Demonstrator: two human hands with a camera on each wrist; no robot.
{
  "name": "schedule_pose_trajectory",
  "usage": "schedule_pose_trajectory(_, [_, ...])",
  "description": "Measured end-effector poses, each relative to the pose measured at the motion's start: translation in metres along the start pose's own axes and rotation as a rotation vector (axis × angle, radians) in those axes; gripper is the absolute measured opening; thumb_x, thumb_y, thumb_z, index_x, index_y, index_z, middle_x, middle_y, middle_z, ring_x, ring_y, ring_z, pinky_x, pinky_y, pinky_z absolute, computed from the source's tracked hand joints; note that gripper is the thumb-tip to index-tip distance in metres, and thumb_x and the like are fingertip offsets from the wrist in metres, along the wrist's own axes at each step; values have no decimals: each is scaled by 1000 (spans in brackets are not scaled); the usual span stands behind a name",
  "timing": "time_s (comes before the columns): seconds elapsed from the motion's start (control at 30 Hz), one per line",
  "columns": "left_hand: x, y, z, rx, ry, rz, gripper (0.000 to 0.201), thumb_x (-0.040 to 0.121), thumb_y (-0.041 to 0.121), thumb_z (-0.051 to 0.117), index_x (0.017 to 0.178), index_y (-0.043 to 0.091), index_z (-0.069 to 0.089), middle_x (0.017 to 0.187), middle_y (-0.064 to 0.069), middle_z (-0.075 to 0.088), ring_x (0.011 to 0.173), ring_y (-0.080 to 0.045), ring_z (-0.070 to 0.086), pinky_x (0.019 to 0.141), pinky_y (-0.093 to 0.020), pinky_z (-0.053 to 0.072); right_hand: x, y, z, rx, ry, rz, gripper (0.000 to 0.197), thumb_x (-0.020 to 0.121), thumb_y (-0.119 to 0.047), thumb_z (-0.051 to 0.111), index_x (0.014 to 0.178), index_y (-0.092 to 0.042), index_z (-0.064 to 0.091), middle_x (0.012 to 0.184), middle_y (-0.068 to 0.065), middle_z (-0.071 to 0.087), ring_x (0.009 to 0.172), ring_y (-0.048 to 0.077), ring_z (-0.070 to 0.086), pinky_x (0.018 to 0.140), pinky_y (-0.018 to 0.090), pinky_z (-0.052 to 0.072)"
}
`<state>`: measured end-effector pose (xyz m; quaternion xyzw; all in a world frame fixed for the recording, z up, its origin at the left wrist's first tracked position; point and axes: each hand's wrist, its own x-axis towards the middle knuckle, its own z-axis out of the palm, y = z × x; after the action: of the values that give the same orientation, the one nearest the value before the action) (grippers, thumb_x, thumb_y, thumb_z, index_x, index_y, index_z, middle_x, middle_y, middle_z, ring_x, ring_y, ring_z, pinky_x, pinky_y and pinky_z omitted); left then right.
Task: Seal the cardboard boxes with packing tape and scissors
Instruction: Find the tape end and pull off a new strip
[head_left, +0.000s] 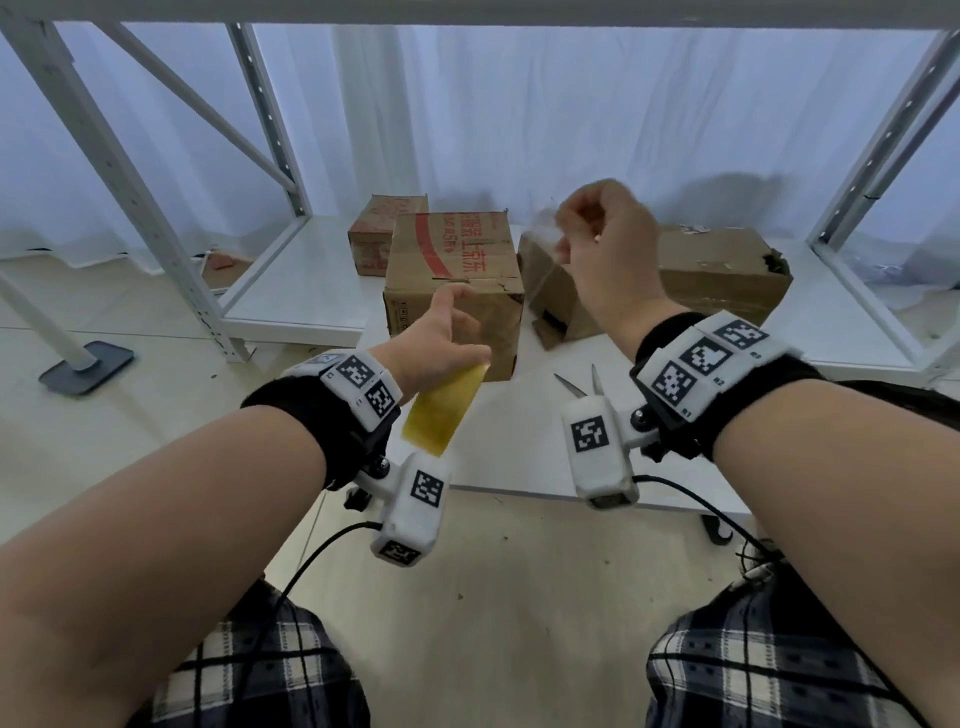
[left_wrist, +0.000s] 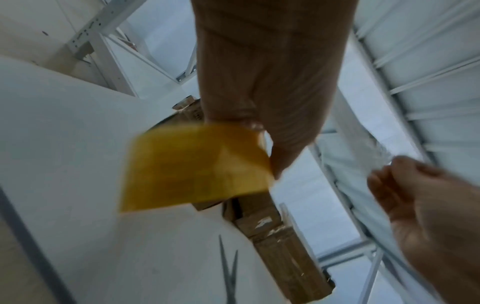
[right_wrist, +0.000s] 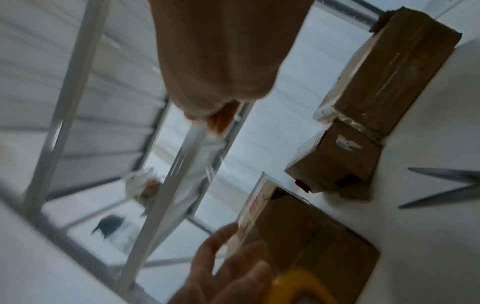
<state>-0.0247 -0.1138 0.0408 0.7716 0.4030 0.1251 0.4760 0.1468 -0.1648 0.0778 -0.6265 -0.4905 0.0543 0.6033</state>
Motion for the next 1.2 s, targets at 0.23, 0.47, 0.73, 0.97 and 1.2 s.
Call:
schedule_pose_trajectory(0.23, [-9,0,4,-51,-51,88,46,94,20,60,127,34,31,119,7,56,103,-16,58,91,-36,49,12,27,-17,-80,39,231,5,95,-9,55,90,-12,53,78,2,58,59,13,60,67,30,54])
schedule_pose_trajectory(0.47, [-10,2,14,-92,-164,89,30,92,0,50,106,27,47,123,-6,55,101,-20,54,85,-31,47,14,46,-21,-58,3,353,8,95,-6,53,89,-10,55,78,5,58,56,13,58,62,28,56])
schedule_pose_trajectory(0.73, [0,-7,19,-74,-178,-3,41,90,8,60,123,25,42,118,-1,56,104,-21,58,88,-34,51,14,42,-18,-155,-68,235,22,95,-8,53,78,-21,49,76,-1,55,64,16,60,59,21,52])
schedule_pose_trajectory(0.97, [8,-22,38,-71,-106,-61,57,92,17,63,138,19,30,125,-4,56,112,-21,56,96,-35,48,10,33,-9,-175,-100,93,21,91,-8,59,76,-21,51,73,-6,55,76,25,62,76,37,54])
schedule_pose_trajectory(1.2, [15,-30,41,-26,-58,-60,48,92,22,63,132,15,40,124,-3,56,115,-21,53,102,-37,45,2,38,-1,-130,-58,59,13,90,-7,58,80,-13,52,70,-7,54,76,27,62,79,43,53])
